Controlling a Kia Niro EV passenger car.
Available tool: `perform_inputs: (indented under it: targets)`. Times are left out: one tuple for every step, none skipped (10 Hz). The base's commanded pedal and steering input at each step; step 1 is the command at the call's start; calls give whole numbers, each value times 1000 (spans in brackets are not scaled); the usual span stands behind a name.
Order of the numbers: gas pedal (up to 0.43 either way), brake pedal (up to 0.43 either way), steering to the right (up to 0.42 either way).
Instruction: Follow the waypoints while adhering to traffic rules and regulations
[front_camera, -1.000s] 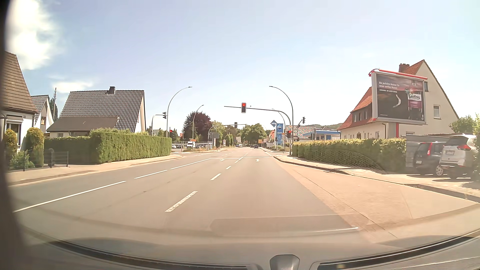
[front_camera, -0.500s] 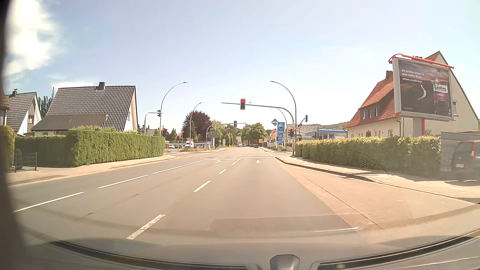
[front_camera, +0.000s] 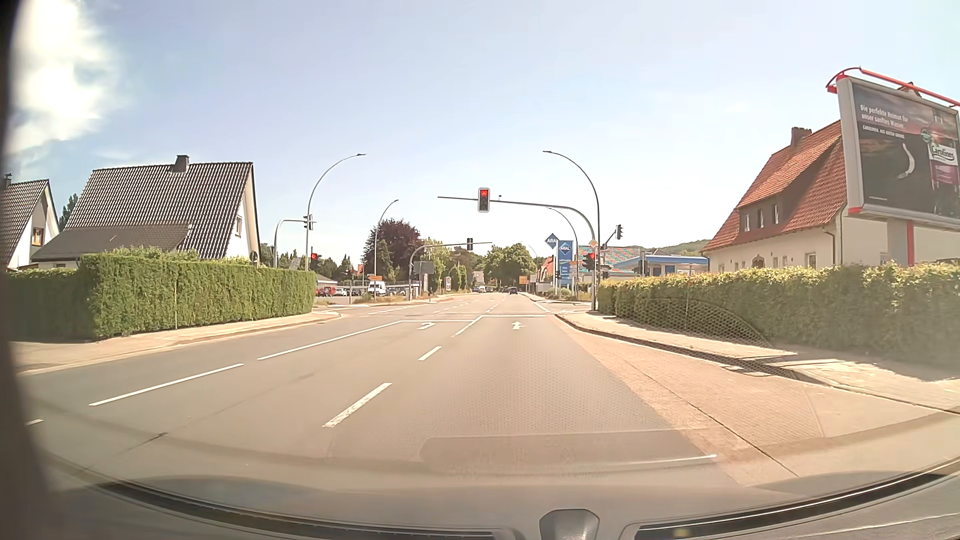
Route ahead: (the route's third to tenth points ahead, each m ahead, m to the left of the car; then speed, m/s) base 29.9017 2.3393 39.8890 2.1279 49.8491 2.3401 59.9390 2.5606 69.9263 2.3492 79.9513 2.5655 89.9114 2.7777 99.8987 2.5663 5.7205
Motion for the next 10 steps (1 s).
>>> perform_inputs:
  targets:
    - [0,6,3]
    - [0,0,3]
    - [0,6,3]
    - [0,6,3]
    - [0,6,4]
    - [0,6,5]
    - [0,6,5]
    - [0,6,5]
    - [0,6,5]
    - [0,6,5]
